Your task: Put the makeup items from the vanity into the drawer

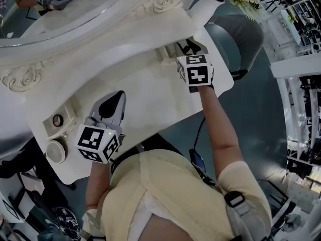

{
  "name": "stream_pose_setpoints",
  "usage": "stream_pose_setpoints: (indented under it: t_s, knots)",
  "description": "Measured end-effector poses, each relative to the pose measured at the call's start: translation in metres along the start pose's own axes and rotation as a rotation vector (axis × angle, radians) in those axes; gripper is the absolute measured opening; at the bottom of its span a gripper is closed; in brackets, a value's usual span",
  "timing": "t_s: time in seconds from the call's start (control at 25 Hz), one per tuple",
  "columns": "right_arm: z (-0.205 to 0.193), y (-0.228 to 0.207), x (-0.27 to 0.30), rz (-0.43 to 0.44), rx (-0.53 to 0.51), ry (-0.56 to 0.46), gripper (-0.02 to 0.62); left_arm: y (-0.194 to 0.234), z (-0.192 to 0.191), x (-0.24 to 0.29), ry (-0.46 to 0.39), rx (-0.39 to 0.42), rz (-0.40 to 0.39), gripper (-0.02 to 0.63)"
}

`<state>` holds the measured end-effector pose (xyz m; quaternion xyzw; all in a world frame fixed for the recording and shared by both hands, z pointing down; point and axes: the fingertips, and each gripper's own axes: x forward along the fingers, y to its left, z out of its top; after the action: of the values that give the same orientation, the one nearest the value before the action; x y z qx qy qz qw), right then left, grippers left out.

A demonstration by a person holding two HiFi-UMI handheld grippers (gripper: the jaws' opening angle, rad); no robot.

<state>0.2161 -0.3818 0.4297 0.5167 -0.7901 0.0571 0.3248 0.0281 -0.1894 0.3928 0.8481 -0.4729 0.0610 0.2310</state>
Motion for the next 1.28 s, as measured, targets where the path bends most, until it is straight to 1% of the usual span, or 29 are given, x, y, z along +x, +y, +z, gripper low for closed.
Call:
stream_pose_setpoints:
  t_s: [0.32, 0.6, 1.0, 1.28]
  knots:
    - [0.010, -0.001, -0.022, -0.021, 0.014, -0.047, 0.160, -0.001, 0.001, -0.007, -0.009, 0.005, -0.004, -0.002]
    - [0.009, 0.002, -0.048, -0.029, 0.061, -0.074, 0.160, -0.003, 0.001, -0.012, -0.008, 0.006, -0.025, -0.002]
    - [-0.001, 0.015, -0.082, -0.047, 0.102, -0.083, 0.158, -0.007, 0.003, -0.022, -0.012, 0.014, -0.059, -0.002]
    - [-0.009, 0.033, -0.101, -0.030, 0.143, -0.084, 0.152, -0.006, 0.000, -0.032, -0.011, 0.016, -0.068, -0.002]
